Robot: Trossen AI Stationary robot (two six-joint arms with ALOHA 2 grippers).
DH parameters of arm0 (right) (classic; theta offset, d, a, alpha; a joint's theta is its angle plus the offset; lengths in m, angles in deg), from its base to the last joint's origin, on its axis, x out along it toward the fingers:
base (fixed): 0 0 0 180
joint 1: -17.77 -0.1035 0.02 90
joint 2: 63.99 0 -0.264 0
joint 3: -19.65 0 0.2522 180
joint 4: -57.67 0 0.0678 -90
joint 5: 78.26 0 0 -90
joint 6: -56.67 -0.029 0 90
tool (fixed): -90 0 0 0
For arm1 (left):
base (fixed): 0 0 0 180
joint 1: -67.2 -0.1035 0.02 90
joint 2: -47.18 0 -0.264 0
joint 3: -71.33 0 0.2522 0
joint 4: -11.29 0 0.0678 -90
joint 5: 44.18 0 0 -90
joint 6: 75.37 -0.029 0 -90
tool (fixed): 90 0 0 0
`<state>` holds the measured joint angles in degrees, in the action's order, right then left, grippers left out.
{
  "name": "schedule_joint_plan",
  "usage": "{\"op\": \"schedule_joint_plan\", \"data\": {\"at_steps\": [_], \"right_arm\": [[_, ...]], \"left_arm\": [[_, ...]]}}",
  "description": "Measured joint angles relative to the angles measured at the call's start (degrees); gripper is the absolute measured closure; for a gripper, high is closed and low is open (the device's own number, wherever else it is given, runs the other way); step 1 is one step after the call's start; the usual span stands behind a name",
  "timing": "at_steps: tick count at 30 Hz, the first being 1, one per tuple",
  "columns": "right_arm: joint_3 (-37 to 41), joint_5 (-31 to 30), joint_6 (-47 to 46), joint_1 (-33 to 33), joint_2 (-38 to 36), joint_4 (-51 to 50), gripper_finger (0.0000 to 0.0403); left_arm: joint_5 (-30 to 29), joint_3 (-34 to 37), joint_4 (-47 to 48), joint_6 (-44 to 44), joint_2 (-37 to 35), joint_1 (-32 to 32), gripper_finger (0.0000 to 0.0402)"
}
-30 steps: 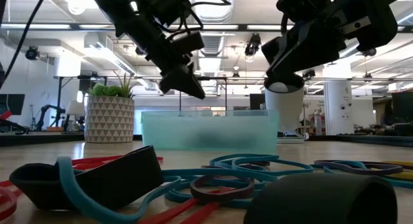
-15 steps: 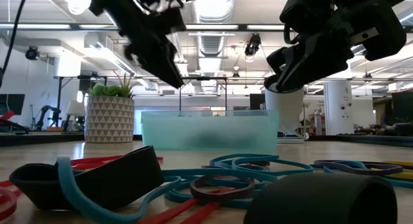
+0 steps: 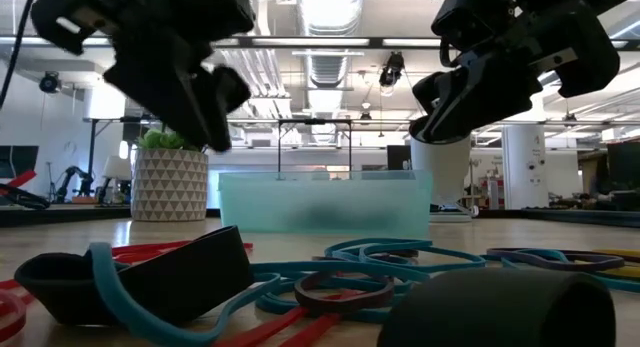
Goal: Pick and place rubber bands into bin
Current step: Put the red rubber band into the green bin
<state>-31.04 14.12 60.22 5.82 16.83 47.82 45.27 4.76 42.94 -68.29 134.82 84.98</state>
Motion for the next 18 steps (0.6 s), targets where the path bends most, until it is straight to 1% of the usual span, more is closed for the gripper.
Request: {"op": "schedule_joint_plan", "data": {"at_steps": [3,5,8,14,18], "right_arm": [[0.0,0.0,-0.4,0.0,0.0,0.1,0.0346],[0.0,0.0,-0.7,0.0,0.0,0.1,0.0346],[0.0,0.0,-0.6,0.0,0.0,0.0,0.0346],[0.0,0.0,-0.6,0.0,0.0,-0.1,0.0346],[0.0,0.0,-0.6,0.0,0.0,-0.2,0.0346]], "left_arm": [[0.4,0.0,0.2,3.1,3.8,0.7,0.0270],[1.7,-0.1,0.2,4.5,6.2,1.1,0.0270],[2.7,-1.1,0.2,5.4,8.9,1.6,0.0270],[3.4,-2.6,0.1,6.5,11.2,2.1,0.0270],[4.5,-2.7,-1.9,9.0,11.7,2.2,0.0270]]}}
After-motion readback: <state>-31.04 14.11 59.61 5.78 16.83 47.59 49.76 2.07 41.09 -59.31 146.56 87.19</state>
